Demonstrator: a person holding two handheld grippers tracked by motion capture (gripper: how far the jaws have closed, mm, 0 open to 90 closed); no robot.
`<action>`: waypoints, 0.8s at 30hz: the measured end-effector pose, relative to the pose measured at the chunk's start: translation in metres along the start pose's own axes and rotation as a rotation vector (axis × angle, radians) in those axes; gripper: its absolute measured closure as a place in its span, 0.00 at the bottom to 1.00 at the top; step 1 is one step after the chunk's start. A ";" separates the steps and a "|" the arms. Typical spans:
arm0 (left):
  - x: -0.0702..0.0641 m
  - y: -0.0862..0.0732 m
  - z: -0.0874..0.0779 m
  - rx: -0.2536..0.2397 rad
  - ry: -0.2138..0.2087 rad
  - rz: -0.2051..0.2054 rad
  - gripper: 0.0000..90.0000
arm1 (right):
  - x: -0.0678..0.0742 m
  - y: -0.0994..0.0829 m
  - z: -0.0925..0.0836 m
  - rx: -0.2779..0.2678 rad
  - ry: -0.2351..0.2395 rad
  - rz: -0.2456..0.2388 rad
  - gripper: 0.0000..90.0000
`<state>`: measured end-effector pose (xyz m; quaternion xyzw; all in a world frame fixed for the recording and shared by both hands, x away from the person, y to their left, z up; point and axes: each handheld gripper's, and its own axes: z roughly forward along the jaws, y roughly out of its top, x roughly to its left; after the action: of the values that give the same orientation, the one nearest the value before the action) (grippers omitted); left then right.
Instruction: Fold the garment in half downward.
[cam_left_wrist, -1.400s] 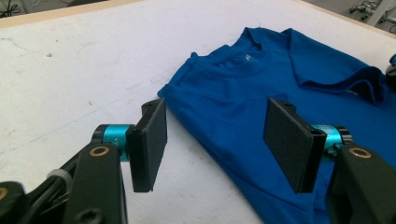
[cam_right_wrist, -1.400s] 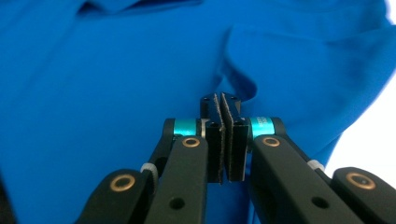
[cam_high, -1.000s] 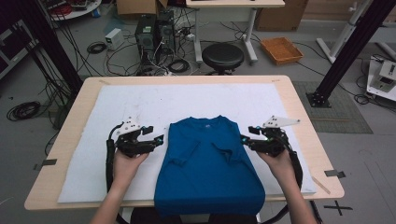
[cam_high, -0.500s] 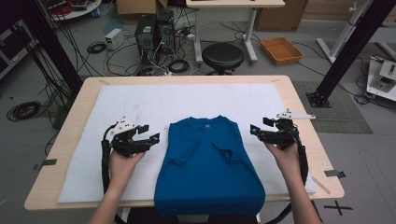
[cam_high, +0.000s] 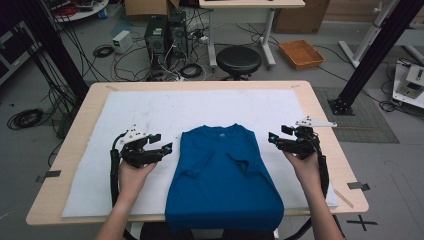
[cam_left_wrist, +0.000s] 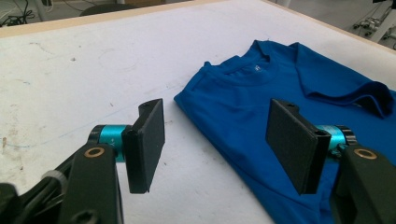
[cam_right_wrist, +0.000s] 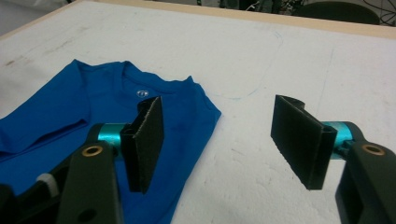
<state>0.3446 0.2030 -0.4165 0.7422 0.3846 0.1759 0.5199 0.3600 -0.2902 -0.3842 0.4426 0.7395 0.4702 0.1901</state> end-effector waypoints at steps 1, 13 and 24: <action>0.001 0.002 0.003 -0.002 0.002 -0.006 0.42 | -0.002 0.000 0.003 -0.001 -0.006 0.003 0.41; 0.004 0.014 0.034 0.042 -0.014 -0.039 0.44 | -0.012 -0.002 0.029 0.023 -0.009 0.044 0.48; 0.007 0.008 0.059 0.137 -0.008 -0.094 0.51 | -0.007 -0.007 0.052 0.093 -0.002 0.026 0.58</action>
<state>0.3915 0.1695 -0.4340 0.7578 0.4281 0.1218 0.4771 0.3969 -0.2694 -0.4165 0.4608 0.7547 0.4372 0.1641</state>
